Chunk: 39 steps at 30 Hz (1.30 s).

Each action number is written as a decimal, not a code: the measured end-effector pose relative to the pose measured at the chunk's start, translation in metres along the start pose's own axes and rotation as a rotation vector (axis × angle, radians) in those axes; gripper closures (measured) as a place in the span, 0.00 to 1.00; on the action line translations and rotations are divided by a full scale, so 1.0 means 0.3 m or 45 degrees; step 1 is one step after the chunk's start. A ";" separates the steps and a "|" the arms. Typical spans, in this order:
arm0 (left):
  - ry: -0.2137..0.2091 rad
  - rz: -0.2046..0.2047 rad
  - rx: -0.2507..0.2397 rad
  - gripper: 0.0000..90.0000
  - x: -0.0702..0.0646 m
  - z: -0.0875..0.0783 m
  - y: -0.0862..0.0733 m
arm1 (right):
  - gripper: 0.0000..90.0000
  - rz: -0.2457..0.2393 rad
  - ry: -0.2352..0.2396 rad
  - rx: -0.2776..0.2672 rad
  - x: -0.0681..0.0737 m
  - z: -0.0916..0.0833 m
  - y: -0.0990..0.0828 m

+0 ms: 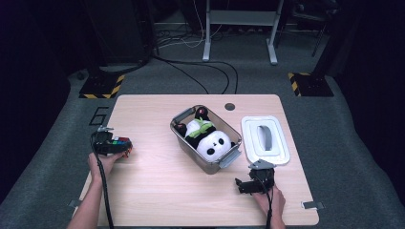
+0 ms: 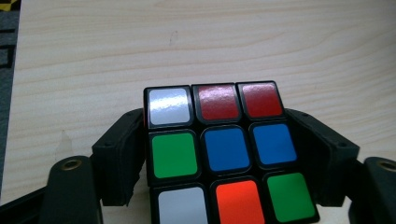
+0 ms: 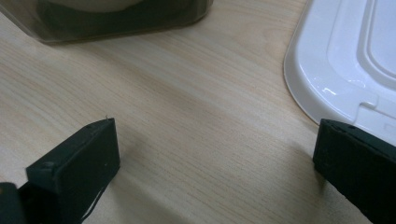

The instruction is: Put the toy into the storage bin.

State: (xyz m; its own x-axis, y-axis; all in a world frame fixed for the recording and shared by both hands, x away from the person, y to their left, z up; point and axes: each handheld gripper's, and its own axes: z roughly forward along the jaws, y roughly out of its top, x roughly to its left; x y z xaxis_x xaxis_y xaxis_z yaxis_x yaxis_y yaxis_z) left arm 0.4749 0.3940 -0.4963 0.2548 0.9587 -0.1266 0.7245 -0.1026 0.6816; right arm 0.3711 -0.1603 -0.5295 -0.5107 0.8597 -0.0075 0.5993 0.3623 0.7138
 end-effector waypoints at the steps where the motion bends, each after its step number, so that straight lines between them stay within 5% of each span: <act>1: 0.005 0.000 0.002 0.29 -0.001 0.003 -0.002 | 0.00 0.000 0.000 0.000 0.000 0.000 0.000; 15: 0.121 0.058 0.024 0.37 -0.025 0.011 0.001 | 0.00 0.002 0.000 0.000 0.000 0.000 0.000; 25: 0.106 0.048 0.014 0.38 -0.031 0.002 0.000 | 0.00 0.001 0.000 0.000 0.000 0.000 0.000; 39: 0.047 0.117 -0.024 0.38 -0.079 -0.056 0.048 | 0.00 0.001 0.000 0.000 0.000 0.000 0.000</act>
State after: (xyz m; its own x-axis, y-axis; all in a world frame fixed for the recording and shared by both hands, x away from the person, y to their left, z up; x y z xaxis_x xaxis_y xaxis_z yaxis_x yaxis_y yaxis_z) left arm 0.4684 0.3743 -0.4715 0.2954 0.9547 -0.0367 0.6869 -0.1856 0.7027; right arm 0.3711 -0.1603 -0.5295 -0.5103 0.8599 -0.0072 0.5994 0.3617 0.7140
